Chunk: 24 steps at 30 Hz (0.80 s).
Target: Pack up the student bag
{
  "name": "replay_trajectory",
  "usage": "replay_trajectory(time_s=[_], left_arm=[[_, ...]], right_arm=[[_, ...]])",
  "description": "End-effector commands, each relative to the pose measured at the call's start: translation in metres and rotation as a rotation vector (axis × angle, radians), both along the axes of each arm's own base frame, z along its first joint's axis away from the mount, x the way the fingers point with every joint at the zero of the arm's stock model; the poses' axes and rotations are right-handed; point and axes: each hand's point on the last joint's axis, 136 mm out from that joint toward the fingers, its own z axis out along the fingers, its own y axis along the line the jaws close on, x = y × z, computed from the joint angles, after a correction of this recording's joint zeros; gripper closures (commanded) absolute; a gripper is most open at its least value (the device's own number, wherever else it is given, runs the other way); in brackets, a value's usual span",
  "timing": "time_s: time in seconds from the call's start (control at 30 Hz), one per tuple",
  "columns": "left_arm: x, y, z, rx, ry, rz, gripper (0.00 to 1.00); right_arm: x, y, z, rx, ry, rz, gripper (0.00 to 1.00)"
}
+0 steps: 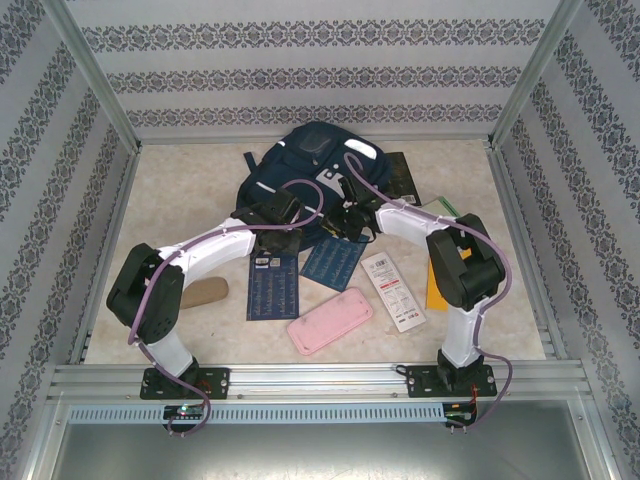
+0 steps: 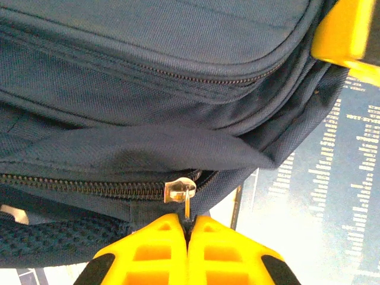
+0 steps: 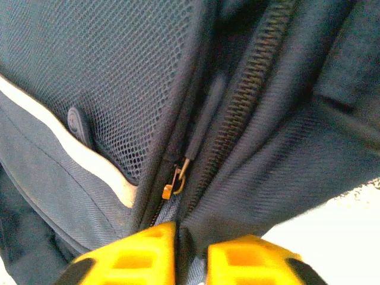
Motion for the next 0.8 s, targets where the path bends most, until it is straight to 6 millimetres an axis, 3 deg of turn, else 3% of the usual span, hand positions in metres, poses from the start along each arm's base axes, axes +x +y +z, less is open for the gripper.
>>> replay_trajectory(time_s=[0.0, 0.13, 0.47, 0.57, 0.77], left_arm=[[0.000, 0.000, 0.010, 0.044, -0.022, -0.021, 1.00], [0.004, 0.027, 0.008, 0.152, -0.020, 0.019, 1.00], [0.038, 0.144, 0.008, 0.299, 0.052, 0.282, 1.00], [0.045, 0.141, 0.020, 0.264, 0.026, 0.262, 1.00], [0.038, 0.073, 0.037, 0.144, -0.003, 0.090, 1.00]], right_arm=[[0.026, -0.008, 0.014, 0.000, -0.066, -0.023, 1.00], [0.045, -0.027, 0.026, -0.020, -0.106, -0.042, 1.00], [0.092, -0.075, 0.044, -0.035, -0.163, -0.088, 1.00], [0.109, -0.080, 0.048, -0.030, -0.176, -0.102, 1.00], [0.148, -0.084, 0.061, -0.029, -0.221, -0.089, 1.00]])
